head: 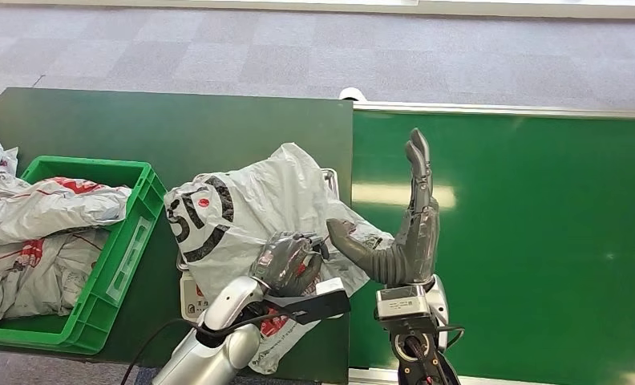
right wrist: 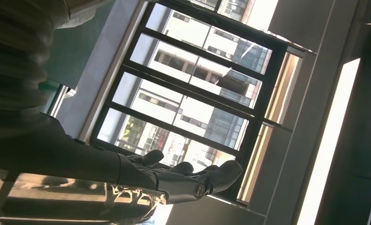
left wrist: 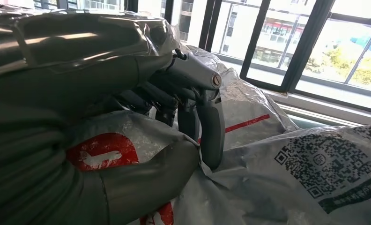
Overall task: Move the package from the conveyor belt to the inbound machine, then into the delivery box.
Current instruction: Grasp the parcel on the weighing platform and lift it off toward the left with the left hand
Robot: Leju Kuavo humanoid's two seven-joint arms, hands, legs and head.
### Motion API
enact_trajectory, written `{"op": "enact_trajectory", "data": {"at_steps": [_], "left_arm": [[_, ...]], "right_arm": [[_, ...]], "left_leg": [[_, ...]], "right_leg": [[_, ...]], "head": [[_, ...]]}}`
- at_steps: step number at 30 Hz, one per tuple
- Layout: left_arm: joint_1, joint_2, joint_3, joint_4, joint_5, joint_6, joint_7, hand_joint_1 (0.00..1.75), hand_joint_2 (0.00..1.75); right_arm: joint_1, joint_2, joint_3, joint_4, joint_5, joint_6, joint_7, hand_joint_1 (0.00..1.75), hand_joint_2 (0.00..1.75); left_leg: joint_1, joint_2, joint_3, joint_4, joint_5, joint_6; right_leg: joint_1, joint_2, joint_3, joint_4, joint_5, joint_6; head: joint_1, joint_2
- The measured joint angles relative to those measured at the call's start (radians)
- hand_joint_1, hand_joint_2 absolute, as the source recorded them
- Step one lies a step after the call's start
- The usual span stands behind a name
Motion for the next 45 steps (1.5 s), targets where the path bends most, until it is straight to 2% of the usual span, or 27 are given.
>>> {"op": "enact_trajectory", "data": {"at_steps": [4, 11, 15, 20, 23, 28, 35, 40, 45], "left_arm": [[0.0, 0.0, 0.0, 0.001, 0.01, 0.013, -0.004, 1.67, 1.75], [0.016, 0.0, 0.015, -0.033, 0.095, 0.087, -0.064, 1.74, 1.75], [0.046, 0.0, 0.035, -0.103, 0.244, 0.216, -0.18, 1.75, 1.75], [0.093, 0.006, 0.068, -0.274, 0.43, 0.409, -0.343, 1.75, 1.75], [0.124, 0.008, 0.094, -0.37, 0.494, 0.472, -0.423, 1.75, 1.75], [0.157, 0.008, 0.129, -0.462, 0.514, 0.483, -0.459, 1.75, 1.75], [0.173, 0.007, 0.147, -0.506, 0.521, 0.483, -0.475, 1.75, 1.75], [0.198, -0.02, 0.202, -0.557, 0.547, 0.484, -0.58, 1.75, 1.75], [0.228, -0.055, 0.27, -0.692, 0.492, 0.484, -0.597, 1.75, 1.75]], "right_arm": [[0.0, 0.0, -0.001, 0.001, 0.0, 0.007, 0.002, 0.0, 1.75], [0.006, 0.0, -0.005, 0.003, 0.0, 0.008, 0.002, 0.0, 1.75], [0.01, 0.0, -0.009, 0.003, -0.002, 0.002, 0.002, 0.0, 1.75], [0.011, -0.003, -0.012, 0.007, -0.008, -0.018, 0.002, 0.0, 1.75], [0.011, -0.001, -0.014, 0.013, -0.011, -0.026, 0.002, 0.0, 1.75], [0.01, 0.004, -0.015, 0.022, -0.012, -0.027, 0.001, 0.0, 1.75], [0.01, 0.006, -0.015, 0.026, -0.012, -0.027, 0.001, 0.0, 1.75], [0.009, 0.005, -0.015, 0.033, -0.013, -0.036, -0.003, 0.0, 1.75], [0.006, 0.005, -0.014, 0.045, -0.024, -0.045, -0.013, 0.0, 1.75]], "left_leg": [[0.0, 0.0, 0.0, 0.0, 0.0, 0.0], [0.0, 0.0, 0.0, 0.0, 0.0, 0.0], [0.0, 0.0, -0.001, 0.0, 0.0, 0.0], [0.0, 0.0, -0.001, 0.0, 0.0, 0.0], [0.0, 0.0, -0.001, 0.0, 0.0, 0.0], [0.0, 0.0, -0.001, 0.0, 0.0, 0.0], [0.0, 0.0, -0.001, 0.0, 0.0, 0.0], [0.0, 0.0, -0.001, 0.0, 0.0, 0.0], [0.0, 0.0, -0.001, 0.0, 0.0, 0.0]], "right_leg": [[0.0, 0.0, 0.0, 0.0, 0.0, 0.0], [0.0, 0.0, 0.0, 0.0, 0.0, 0.0], [0.0, 0.0, 0.0, 0.0, 0.0, 0.0], [0.0, 0.0, 0.0, 0.0, 0.0, 0.0], [0.0, 0.0, 0.0, 0.0, 0.0, 0.0], [0.0, 0.0, 0.0, 0.0, 0.0, 0.0], [0.0, 0.0, 0.0, 0.0, 0.0, 0.0], [0.0, 0.0, 0.0, 0.0, 0.0, 0.0], [0.0, 0.0, 0.0, 0.0, 0.0, 0.0]], "head": [[0.0, 0.0], [0.0, 0.0], [0.0, 0.0], [0.0, 0.0], [0.0, 0.0], [0.0, 0.0], [0.0, 0.0], [0.0, 0.0], [0.0, 0.0]]}}
